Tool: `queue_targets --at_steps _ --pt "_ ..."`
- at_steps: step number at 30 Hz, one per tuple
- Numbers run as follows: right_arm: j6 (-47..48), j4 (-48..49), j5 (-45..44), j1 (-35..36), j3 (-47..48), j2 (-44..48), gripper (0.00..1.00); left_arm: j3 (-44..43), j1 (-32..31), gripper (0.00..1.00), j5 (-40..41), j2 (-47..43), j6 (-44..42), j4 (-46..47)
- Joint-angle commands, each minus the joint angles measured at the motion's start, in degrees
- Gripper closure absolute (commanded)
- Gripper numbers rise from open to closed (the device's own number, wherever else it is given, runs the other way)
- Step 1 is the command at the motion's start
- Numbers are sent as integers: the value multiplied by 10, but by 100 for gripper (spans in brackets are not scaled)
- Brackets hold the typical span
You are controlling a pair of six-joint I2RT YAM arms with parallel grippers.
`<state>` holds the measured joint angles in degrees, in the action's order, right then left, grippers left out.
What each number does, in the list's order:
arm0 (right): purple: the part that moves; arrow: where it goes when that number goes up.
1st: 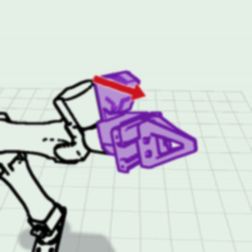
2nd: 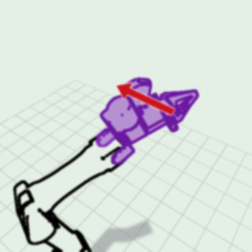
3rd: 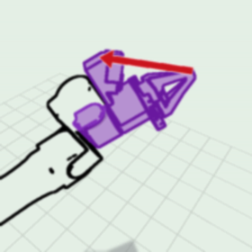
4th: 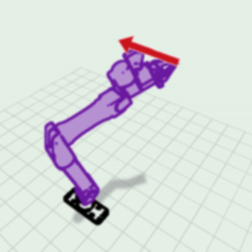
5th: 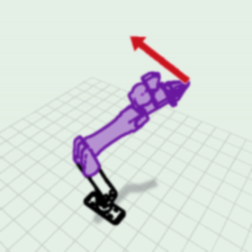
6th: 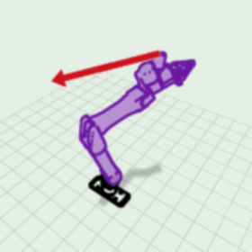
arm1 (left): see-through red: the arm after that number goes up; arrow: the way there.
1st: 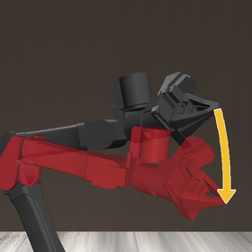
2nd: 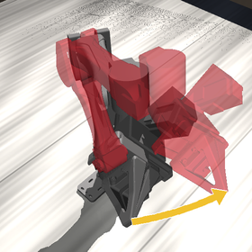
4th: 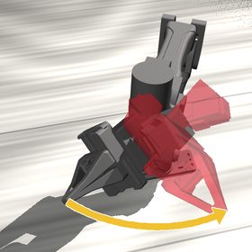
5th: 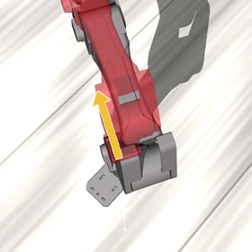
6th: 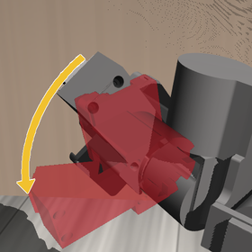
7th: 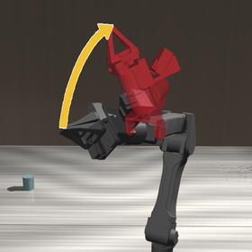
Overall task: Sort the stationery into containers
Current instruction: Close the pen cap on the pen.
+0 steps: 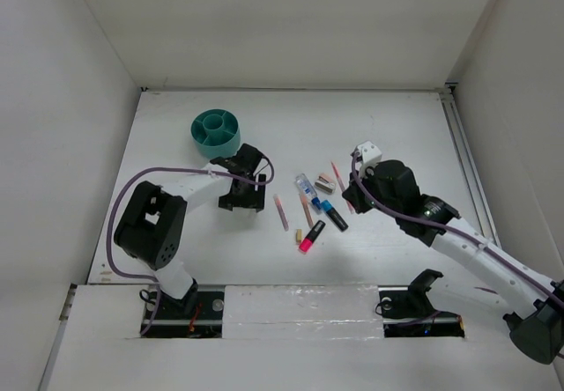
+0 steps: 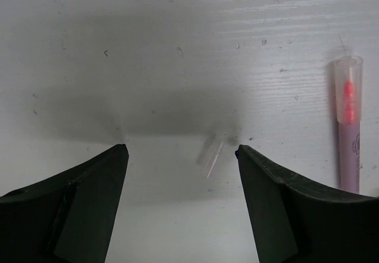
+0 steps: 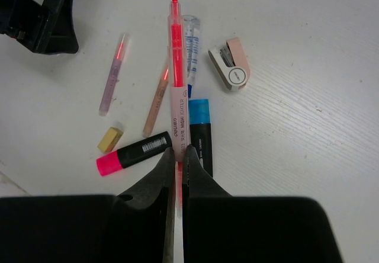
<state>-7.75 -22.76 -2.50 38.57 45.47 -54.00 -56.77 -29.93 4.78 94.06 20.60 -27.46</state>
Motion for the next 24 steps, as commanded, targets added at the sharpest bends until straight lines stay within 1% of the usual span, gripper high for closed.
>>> queue_targets --at_steps 1,7,9,16,18,19,24 --pt "4 43 8 5 8 -4 100 -11 -1 29 5 0 -6 -10" --pt "9 38 3 5 8 -9 100 -11 -1 32 5 5 -6 -10" --pt "9 33 3 5 8 -9 100 -11 -1 36 5 5 -6 -10" --pt "9 27 3 5 14 -4 100 -11 -1 38 36 5 11 -10" --pt "9 27 3 5 19 -4 100 -16 -21 38 59 12 11 -21" --pt "9 27 3 5 19 -9 100 -22 -42 38 78 23 17 -28" --pt "9 27 3 11 19 -9 100 -28 -43 38 88 31 24 -38"
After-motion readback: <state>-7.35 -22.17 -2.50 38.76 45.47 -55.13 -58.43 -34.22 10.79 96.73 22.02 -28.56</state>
